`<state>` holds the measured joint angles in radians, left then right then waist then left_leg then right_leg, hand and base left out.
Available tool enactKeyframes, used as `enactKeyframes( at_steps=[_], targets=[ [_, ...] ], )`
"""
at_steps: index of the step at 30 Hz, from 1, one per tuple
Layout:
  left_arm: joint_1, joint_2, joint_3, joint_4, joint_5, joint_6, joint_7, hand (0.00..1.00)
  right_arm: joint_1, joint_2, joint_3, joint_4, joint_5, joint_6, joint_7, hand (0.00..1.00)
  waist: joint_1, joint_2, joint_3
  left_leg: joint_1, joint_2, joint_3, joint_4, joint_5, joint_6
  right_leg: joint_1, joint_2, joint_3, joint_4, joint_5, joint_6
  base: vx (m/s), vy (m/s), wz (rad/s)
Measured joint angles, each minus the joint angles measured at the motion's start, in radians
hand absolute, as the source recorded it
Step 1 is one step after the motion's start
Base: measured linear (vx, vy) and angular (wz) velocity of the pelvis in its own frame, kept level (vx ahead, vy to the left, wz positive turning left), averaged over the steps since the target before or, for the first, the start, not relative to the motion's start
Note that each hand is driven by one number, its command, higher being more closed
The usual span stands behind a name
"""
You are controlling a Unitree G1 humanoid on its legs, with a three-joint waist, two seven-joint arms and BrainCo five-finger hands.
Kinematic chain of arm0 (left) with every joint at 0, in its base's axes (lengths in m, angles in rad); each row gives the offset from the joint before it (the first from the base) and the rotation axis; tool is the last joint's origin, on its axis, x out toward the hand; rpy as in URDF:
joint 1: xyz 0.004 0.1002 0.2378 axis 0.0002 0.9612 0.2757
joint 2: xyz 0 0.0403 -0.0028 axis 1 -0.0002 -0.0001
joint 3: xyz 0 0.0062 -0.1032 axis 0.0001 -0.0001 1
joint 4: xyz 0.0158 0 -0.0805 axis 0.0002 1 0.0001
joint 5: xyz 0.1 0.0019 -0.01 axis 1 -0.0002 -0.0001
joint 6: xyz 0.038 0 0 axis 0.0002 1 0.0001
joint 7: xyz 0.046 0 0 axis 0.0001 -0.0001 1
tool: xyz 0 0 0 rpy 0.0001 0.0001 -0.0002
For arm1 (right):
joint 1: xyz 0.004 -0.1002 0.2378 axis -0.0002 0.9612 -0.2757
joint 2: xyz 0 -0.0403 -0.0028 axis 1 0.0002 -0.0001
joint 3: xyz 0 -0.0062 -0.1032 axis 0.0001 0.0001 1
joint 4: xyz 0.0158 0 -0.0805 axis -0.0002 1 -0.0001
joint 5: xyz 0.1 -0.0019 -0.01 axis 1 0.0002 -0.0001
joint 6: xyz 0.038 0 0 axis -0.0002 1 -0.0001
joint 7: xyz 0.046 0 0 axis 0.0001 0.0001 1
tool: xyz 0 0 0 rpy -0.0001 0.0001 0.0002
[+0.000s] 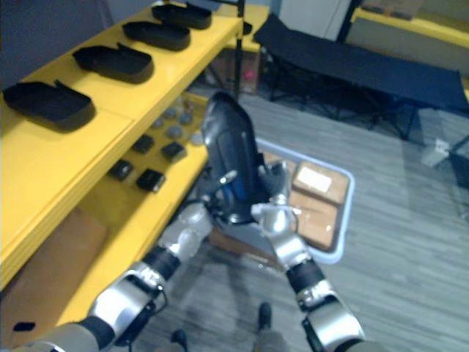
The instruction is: Walk over and take plastic housings, then place them on the shelf
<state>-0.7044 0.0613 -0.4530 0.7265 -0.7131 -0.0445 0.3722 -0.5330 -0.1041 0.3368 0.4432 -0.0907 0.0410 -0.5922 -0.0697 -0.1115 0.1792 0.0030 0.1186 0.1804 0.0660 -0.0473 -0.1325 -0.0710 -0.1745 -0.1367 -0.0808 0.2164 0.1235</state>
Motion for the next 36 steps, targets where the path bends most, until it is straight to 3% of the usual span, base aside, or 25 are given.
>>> enactKeyframes(
  at_steps=[12, 13, 14, 16, 17, 19, 20, 25, 28, 30, 31, 36],
  targets=[
    [0.003, 0.011, -0.065, -0.003, 0.048, 0.020, 0.007, 1.00, 0.040, -0.011, 0.000, 0.015, 0.000, -0.037, -0.026, 1.00, -0.003, -0.005, 0.003, 0.001, 0.000, 0.002, -0.005, 0.003, 0.000, -0.003, -0.001, 0.000, 0.000, -0.001, -0.002, 0.00, 0.001, -0.01],
    [-0.017, 0.016, -0.071, -0.015, 0.253, 0.108, 0.049, 1.00, 0.040, -0.012, 0.000, 0.082, 0.003, -0.042, -0.031, 1.00, -0.005, -0.019, 0.010, -0.003, 0.002, 0.014, -0.004, 0.003, 0.000, -0.013, -0.002, 0.003, 0.000, -0.001, -0.003, 0.03, 0.014, -0.10],
    [-0.018, 0.017, -0.071, -0.015, 0.254, 0.108, 0.049, 1.00, 0.040, -0.012, 0.000, 0.082, 0.003, -0.042, -0.031, 0.00, -0.005, -0.019, 0.010, -0.003, 0.002, 0.014, -0.003, 0.003, 0.000, -0.013, -0.002, 0.003, 0.000, -0.002, -0.003, 0.03, 0.013, -0.10],
    [-0.019, 0.018, -0.071, -0.015, 0.257, 0.108, 0.049, 1.00, 0.040, -0.013, 0.000, 0.082, 0.003, -0.042, -0.031, 0.00, -0.005, -0.019, 0.010, -0.003, 0.002, 0.014, -0.003, 0.003, 0.000, -0.013, -0.002, 0.003, 0.000, -0.002, -0.003, 0.00, 0.000, 0.00],
    [-0.064, 0.056, -0.073, -0.030, 0.208, 0.110, 0.036, 1.00, -0.025, -0.014, 0.008, 0.100, 0.097, -0.042, -0.030, 0.00, -0.004, -0.020, 0.015, -0.003, 0.004, 0.017, -0.003, 0.002, -0.001, -0.015, -0.001, 0.002, -0.002, -0.004, -0.008, 0.00, 0.000, 0.00],
    [-0.065, 0.062, -0.073, -0.040, 0.208, 0.110, 0.036, 1.00, -0.026, -0.014, 0.008, 0.100, 0.097, -0.042, -0.030, 0.00, -0.004, -0.027, 0.028, -0.003, 0.004, 0.017, -0.003, 0.002, -0.001, -0.015, -0.001, 0.002, -0.001, -0.004, -0.008, 0.00, 0.000, 0.00],
    [-0.076, 0.061, -0.072, -0.040, 0.201, 0.143, 0.035, 1.00, -0.032, -0.008, 0.008, 0.119, 0.156, -0.036, -0.041, 0.00, -0.007, -0.028, 0.048, -0.002, 0.003, 0.015, -0.002, 0.002, -0.001, -0.013, -0.002, 0.000, 0.000, -0.004, -0.007, 0.00, 0.000, 0.00],
    [-0.076, 0.061, -0.069, -0.040, 0.201, 0.148, 0.035, 1.00, -0.032, -0.005, 0.002, 0.122, 0.156, -0.036, -0.042, 0.00, -0.007, -0.028, 0.048, -0.001, 0.003, 0.015, -0.002, 0.003, -0.001, -0.012, -0.002, 0.000, 0.000, -0.004, -0.007, 0.00, 0.000, 0.00],
    [-0.076, 0.048, -0.017, -0.057, 0.249, 0.175, 0.013, 1.00, -0.024, -0.007, -0.091, 0.115, 0.155, -0.036, -0.001, 0.00, -0.007, -0.027, 0.048, 0.014, 0.004, 0.017, -0.003, 0.002, -0.001, 0.003, -0.001, 0.000, 0.000, -0.004, -0.007, 0.00, 0.000, 0.00],
    [-0.077, 0.038, 0.003, -0.113, 0.379, 0.185, 0.028, 1.00, -0.020, -0.004, -0.149, 0.103, 0.669, -0.098, 0.196, 0.00, -0.008, -0.028, 0.048, 0.020, 0.003, 0.018, -0.002, 0.001, -0.001, 0.008, -0.003, 0.001, 0.000, -0.004, -0.006, 0.00, 0.000, 0.00],
    [-0.077, 0.037, 0.010, -0.125, 0.411, 0.185, 0.030, 1.00, -0.017, -0.002, -0.158, 0.103, 0.800, -0.113, 0.268, 0.00, -0.012, -0.028, 0.048, 0.020, 0.001, 0.018, -0.001, 0.001, 0.000, 0.008, -0.005, 0.001, 0.000, -0.005, -0.005, 0.00, 0.000, 0.00],
    [-0.070, 0.038, 0.017, -0.121, 0.415, 0.186, 0.025, 1.00, 0.010, -0.002, -0.191, 0.110, 0.943, -0.114, 0.359, 0.00, -0.011, -0.028, 0.048, 0.021, -0.001, 0.020, -0.003, 0.001, 0.000, 0.008, -0.007, 0.000, 0.000, -0.019, 0.008, 0.00, 0.000, 0.00]
  ],
)
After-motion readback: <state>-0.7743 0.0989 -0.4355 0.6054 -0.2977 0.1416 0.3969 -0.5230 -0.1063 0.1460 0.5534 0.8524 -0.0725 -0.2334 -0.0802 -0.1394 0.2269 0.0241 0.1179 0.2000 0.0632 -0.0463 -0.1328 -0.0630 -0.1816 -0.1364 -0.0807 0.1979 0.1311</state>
